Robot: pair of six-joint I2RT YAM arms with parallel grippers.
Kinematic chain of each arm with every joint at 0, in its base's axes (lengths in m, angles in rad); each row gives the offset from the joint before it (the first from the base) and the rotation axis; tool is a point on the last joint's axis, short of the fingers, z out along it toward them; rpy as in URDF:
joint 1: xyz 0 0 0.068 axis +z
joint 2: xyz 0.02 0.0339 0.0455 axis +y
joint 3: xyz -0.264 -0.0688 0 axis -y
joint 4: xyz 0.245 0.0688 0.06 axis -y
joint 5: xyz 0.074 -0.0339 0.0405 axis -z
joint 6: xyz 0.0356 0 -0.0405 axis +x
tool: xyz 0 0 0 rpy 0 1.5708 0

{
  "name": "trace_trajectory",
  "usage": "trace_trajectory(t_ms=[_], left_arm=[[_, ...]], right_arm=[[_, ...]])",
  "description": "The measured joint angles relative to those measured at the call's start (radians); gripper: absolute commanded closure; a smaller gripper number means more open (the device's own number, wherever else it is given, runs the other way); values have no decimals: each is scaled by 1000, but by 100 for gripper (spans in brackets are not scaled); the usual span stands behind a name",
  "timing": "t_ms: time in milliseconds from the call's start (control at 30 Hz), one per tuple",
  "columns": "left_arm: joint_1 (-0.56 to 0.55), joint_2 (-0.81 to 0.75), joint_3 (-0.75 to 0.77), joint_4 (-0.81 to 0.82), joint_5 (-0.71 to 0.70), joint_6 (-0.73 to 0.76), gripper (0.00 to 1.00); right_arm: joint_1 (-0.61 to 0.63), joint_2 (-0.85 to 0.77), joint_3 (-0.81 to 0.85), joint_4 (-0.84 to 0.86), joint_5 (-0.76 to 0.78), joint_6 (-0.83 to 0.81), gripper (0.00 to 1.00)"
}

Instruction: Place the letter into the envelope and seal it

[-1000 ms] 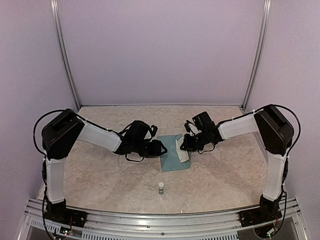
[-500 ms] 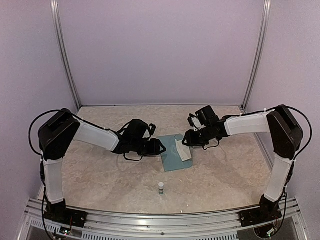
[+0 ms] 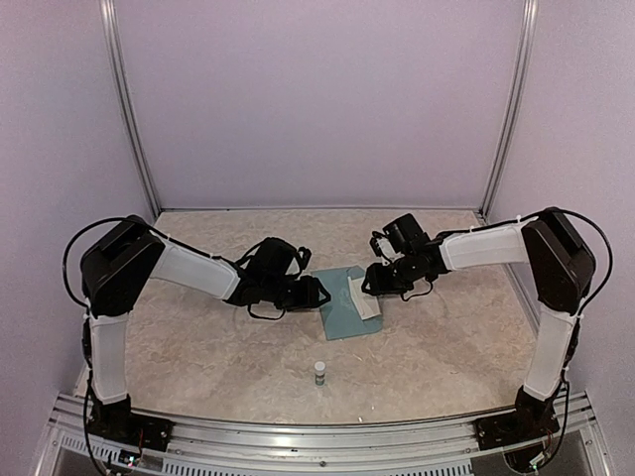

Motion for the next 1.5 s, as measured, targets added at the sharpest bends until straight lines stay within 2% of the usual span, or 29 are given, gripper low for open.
trace_trajectory(t_ms=[533, 1233, 1367, 1500], left_arm=[[7, 56, 55, 12, 24, 5, 51], [10, 68, 66, 24, 28, 9, 52], [10, 68, 66, 25, 28, 9, 51], [12, 66, 63, 29, 17, 11, 46]], right_arm=[[26, 106, 85, -24, 7, -6, 59], [66, 133, 132, -34, -19, 1, 60], [66, 133, 133, -35, -19, 2, 57], [66, 126, 132, -45, -13, 4, 48]])
